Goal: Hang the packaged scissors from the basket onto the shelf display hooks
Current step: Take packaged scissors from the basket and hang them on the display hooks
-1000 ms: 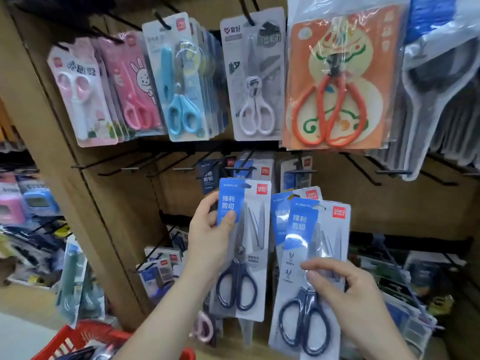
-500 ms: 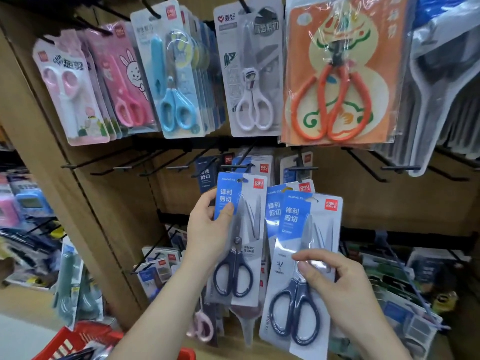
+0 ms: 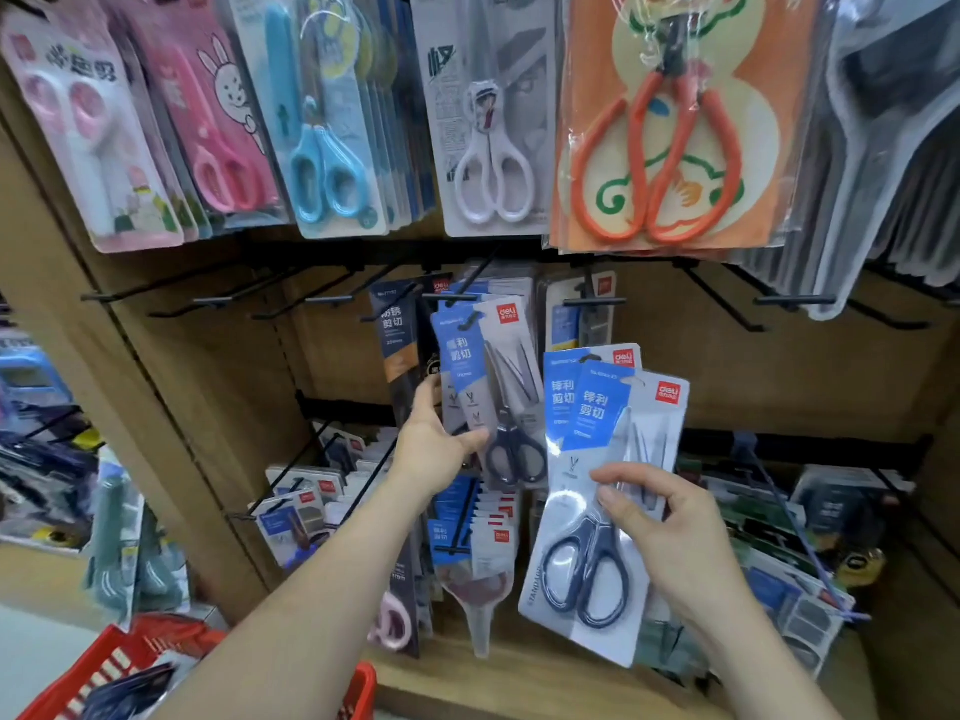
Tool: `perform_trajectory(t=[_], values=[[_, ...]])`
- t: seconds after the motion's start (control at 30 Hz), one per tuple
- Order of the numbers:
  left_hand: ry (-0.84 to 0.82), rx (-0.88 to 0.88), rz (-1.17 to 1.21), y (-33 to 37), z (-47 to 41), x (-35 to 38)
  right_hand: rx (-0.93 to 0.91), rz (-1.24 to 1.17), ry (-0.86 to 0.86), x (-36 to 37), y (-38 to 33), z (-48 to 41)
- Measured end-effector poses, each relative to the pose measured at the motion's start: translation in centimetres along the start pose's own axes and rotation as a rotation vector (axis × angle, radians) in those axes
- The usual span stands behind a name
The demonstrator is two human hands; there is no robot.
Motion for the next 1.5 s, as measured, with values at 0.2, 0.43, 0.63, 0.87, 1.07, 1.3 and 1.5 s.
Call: perform_trajectory(t=[0.2, 0.43, 0.63, 0.87, 1.07, 1.3, 1.5], values=[[0.191, 0.005, -0.100, -0.5, -1.5, -0.7, 0.018, -0.040, -0.016, 2.2, 0.4, -1.8], [0.124, 0.013, -0.003, -1.5, -0.7, -1.1, 0.030, -0.071, -0.049, 3.3, 0.1, -1.7], [0.213, 0.111, -0.047, -0.4, 2.4, -1.4, 0.000, -0.105, 0.004, 1.2, -0.2, 0.2], [-0.126, 0.240, 0.190, 3.8, 9.9, 2.1, -0.038, -0.239, 0.011, 1.2, -1.0, 2.7], [-0.130, 0.048, 0.398, 2.6, 10.8, 1.5, -0.045, -0.225, -0.142, 2.6, -2.2, 3.5], [0.184, -0.068, 0.535, -1.5, 11.5, -4.9, -0.043, -0.142, -0.078, 1.8, -2.6, 3.8], [0.325, -0.177, 0.559, -7.7, 14.7, -9.9, -0.077, -0.022, -0.205, 6.0, -3.9, 1.6]])
Point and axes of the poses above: each hand's wrist, its own z-axis away from the middle knuckle, its own x-axis out of the palm, y = z × x, the point moved 6 cm from there along -z, towards the middle knuckle, and after that the axes turned 8 degrees about -z, right-handed, at the moved point
